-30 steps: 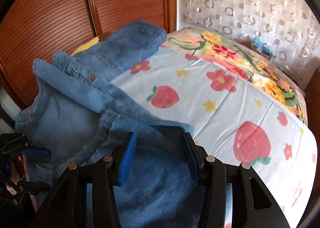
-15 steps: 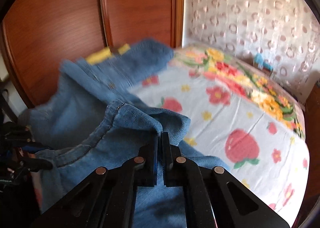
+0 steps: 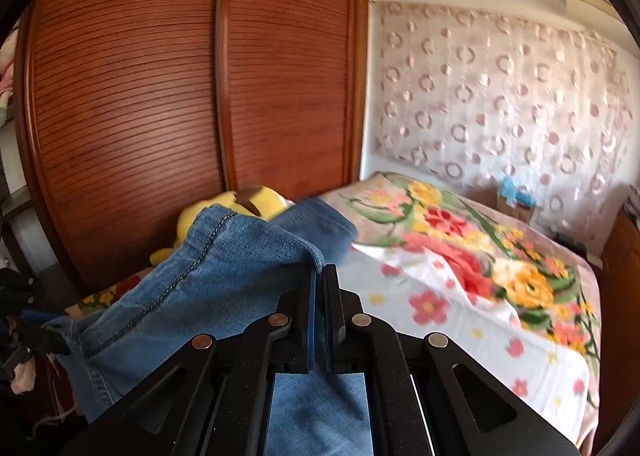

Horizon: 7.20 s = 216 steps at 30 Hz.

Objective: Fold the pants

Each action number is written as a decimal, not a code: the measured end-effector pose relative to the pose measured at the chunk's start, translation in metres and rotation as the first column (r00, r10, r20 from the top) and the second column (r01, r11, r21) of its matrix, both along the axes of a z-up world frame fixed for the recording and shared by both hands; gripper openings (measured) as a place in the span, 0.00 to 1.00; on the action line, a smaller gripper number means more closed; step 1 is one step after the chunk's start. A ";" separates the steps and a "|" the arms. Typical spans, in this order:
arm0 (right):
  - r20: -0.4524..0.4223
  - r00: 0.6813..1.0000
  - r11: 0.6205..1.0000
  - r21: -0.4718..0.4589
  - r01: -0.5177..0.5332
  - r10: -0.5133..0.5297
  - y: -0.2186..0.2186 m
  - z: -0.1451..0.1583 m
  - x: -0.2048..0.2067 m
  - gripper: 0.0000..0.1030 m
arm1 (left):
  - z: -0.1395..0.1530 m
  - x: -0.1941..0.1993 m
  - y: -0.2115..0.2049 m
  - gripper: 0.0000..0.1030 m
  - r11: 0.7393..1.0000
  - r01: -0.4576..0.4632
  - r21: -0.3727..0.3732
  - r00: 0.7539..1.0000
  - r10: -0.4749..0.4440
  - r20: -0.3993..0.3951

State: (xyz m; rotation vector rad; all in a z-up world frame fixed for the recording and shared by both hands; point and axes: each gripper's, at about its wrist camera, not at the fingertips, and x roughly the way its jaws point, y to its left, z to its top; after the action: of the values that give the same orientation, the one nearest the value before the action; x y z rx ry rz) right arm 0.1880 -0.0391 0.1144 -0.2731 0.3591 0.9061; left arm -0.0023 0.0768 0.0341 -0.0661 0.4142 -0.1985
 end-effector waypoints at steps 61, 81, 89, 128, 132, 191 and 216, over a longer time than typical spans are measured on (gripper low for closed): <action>-0.394 0.910 0.989 -0.121 0.090 -0.131 -0.027 -0.129 0.044 0.17 | -0.128 0.051 0.100 0.75 0.966 -0.260 0.003 0.914 0.247 -0.321; -0.078 0.967 0.970 -0.046 0.241 -0.244 -0.165 0.024 -0.018 0.09 | -0.072 0.060 0.043 0.75 0.988 -0.151 0.022 0.966 0.153 -0.207; -0.209 0.827 0.853 -0.154 0.499 -0.522 -0.279 -0.062 0.072 0.11 | -0.073 0.091 0.000 0.75 0.998 -0.058 0.025 0.975 0.062 -0.211; -0.363 0.755 0.820 -0.051 0.570 -0.547 -0.324 -0.163 -0.037 0.53 | -0.094 0.268 -0.162 0.09 0.941 0.285 0.180 0.894 -0.193 -0.405; -0.368 0.755 0.822 -0.051 0.567 -0.543 -0.323 -0.162 -0.042 0.53 | -0.065 0.272 -0.152 0.09 0.963 0.217 0.158 0.936 -0.159 -0.314; -0.218 0.947 0.961 0.092 0.262 -0.237 -0.170 -0.070 -0.023 0.11 | -0.052 0.120 -0.044 0.71 0.996 0.076 0.050 0.975 -0.064 -0.211; -0.201 0.957 0.978 -0.024 0.207 -0.208 -0.148 -0.065 -0.020 0.56 | -0.052 0.126 -0.028 0.71 0.999 0.046 0.020 0.981 -0.041 -0.192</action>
State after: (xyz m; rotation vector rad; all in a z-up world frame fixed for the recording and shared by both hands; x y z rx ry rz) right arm 0.1678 -0.1875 0.0494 -0.1419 0.5670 0.7275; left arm 0.1239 0.0491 -0.0184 -0.0519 0.6102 -0.2312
